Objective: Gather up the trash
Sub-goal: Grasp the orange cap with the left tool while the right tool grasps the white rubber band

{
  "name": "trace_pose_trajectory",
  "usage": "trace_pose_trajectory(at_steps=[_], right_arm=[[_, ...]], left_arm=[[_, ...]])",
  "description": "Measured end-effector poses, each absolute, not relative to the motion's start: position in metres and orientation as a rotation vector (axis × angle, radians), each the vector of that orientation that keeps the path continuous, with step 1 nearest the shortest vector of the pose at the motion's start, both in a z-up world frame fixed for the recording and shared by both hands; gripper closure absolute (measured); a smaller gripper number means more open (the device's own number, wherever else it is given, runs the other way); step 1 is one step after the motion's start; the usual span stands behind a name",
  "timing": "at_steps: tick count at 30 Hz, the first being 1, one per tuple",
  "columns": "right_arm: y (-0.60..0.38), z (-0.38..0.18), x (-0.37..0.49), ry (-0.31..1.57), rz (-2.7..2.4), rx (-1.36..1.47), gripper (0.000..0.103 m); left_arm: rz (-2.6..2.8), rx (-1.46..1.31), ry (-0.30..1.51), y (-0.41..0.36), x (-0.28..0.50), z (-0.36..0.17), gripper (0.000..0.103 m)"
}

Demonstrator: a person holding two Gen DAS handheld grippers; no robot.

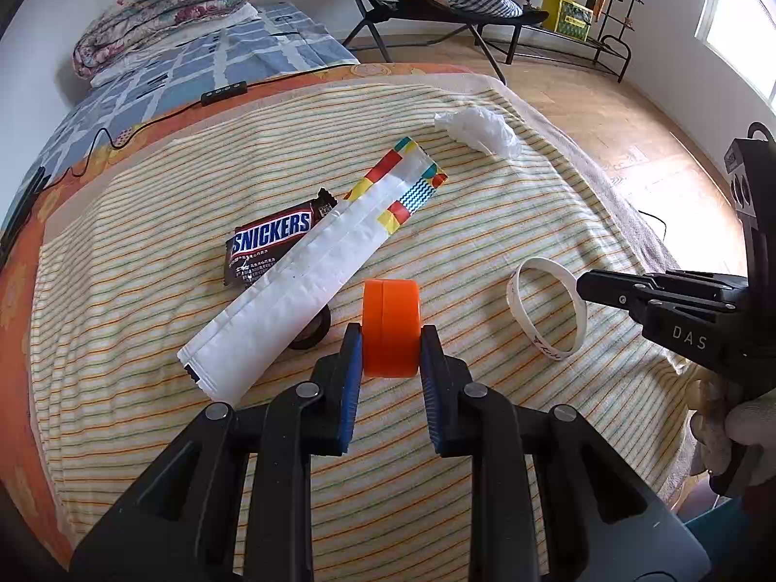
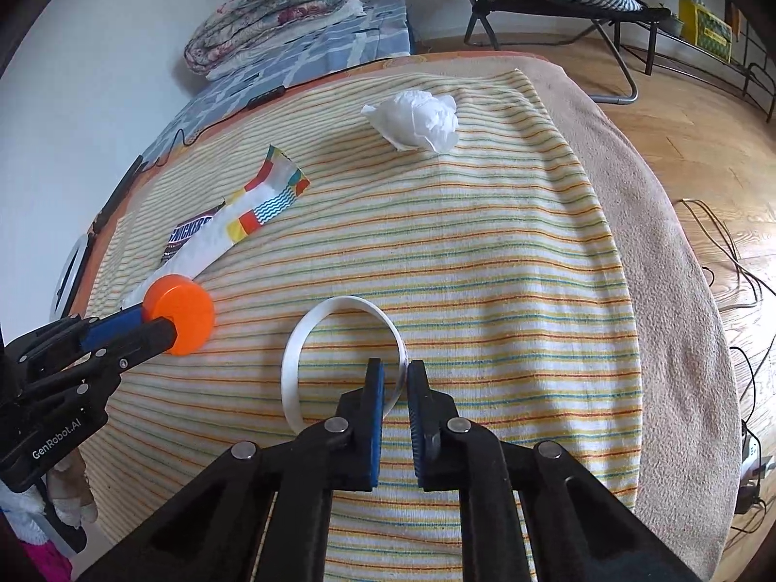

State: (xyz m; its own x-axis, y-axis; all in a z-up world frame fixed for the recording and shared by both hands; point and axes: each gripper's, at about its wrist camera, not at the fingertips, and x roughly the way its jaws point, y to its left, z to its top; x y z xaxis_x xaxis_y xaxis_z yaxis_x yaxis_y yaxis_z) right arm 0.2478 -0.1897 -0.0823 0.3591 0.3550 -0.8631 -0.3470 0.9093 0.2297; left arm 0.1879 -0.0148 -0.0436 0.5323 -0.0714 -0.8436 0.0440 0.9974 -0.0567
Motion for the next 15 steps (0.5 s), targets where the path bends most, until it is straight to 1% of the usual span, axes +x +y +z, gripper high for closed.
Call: trace_pose_trajectory(at_steps=[3,7,8,9,10,11,13,14,15], right_arm=[[-0.193,-0.075,0.246,1.088,0.451,0.012,0.098],[-0.195,-0.065,0.244,1.061,0.455,0.010,0.098],[-0.194,-0.066,0.244,1.065,0.458,0.002,0.097],[-0.194,-0.067,0.245,1.071,0.455,0.002,0.093],[-0.194,-0.069,0.246,1.084,0.453,0.007,0.070],[-0.194,-0.072,0.247,1.092,0.459,0.014,0.052],[-0.191,-0.078,0.248,1.099,0.450,-0.013,0.051],[-0.188,-0.081,0.248,1.108,0.453,-0.032,0.053],[-0.185,-0.084,0.249,1.115,0.455,-0.045,0.057]], left_arm=[[-0.061,-0.031,1.004,-0.013,0.183,-0.042,0.081],[-0.052,-0.024,1.007,-0.011,0.180,-0.041,0.081],[-0.051,-0.026,1.007,-0.011,0.179,-0.041,0.081],[-0.050,-0.029,1.006,-0.010,0.178,-0.041,0.081],[-0.050,-0.032,1.005,-0.010,0.178,-0.041,0.081],[-0.050,-0.033,1.005,-0.010,0.177,-0.042,0.081],[-0.050,-0.030,1.008,-0.011,0.177,-0.043,0.081],[-0.049,-0.027,1.008,-0.011,0.176,-0.043,0.081],[-0.049,-0.027,1.008,-0.011,0.176,-0.044,0.081]])
